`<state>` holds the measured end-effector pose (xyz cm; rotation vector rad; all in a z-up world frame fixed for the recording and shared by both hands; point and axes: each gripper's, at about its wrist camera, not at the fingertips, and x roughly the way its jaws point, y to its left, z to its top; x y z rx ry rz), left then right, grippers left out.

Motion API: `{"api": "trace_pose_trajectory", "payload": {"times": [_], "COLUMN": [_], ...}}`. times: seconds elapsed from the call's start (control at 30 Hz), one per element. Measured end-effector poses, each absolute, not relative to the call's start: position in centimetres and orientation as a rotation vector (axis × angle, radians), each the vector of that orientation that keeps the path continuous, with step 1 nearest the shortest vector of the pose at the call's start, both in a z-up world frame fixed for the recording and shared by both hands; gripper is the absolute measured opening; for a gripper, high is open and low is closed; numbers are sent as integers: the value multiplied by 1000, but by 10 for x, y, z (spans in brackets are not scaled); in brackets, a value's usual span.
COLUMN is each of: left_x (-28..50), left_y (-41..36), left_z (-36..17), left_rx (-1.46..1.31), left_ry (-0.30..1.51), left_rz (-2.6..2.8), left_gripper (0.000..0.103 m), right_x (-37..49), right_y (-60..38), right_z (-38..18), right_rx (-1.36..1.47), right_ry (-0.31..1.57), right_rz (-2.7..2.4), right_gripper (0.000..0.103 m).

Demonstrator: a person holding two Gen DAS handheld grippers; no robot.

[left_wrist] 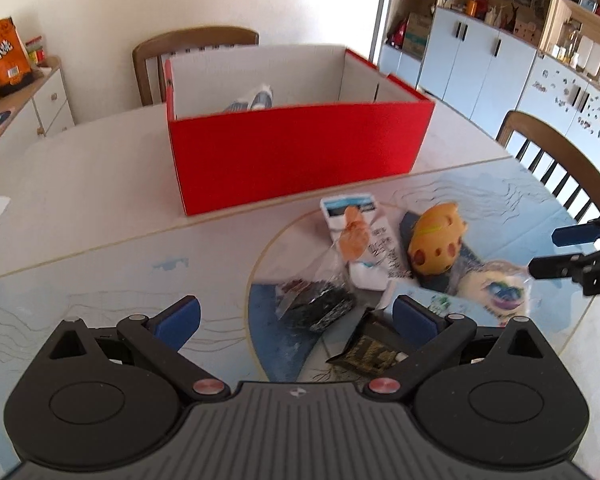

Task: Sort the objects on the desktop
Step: 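Move both tools back over the remaining pile of items, then grasp the black bag with the left tool while the right tool grasps the white USB cable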

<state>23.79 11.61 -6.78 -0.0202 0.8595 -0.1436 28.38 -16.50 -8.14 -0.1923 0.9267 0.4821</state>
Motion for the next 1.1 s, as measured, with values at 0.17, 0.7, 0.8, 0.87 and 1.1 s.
{"api": "trace_pose_trajectory", "payload": {"times": [0.17,0.7,0.8,0.87,1.1], "left_x": [248,268,271,273,280], "left_y": [121,120,120,120,119], "left_z": [-82,-96,-98,-100,-105], "left_rx": [-26,-42,-52,-55,-66], "left_ry": [889,898,903,907,931], "left_rz": [-139,-192,-203,-206,-221], "left_gripper": [103,102,97,91,67], "right_x": [297,314,315,315,313], "right_y": [-171,-163,-164,-165,-164], "right_z": [-90,-109,-114,-117,-125], "right_rx": [-160,-122,-110,-103,-111], "right_ry": [973,1064,1086,1097,1114], "right_rz": [472,481,482,480,481], "right_gripper": [68,47,42,42,25]}}
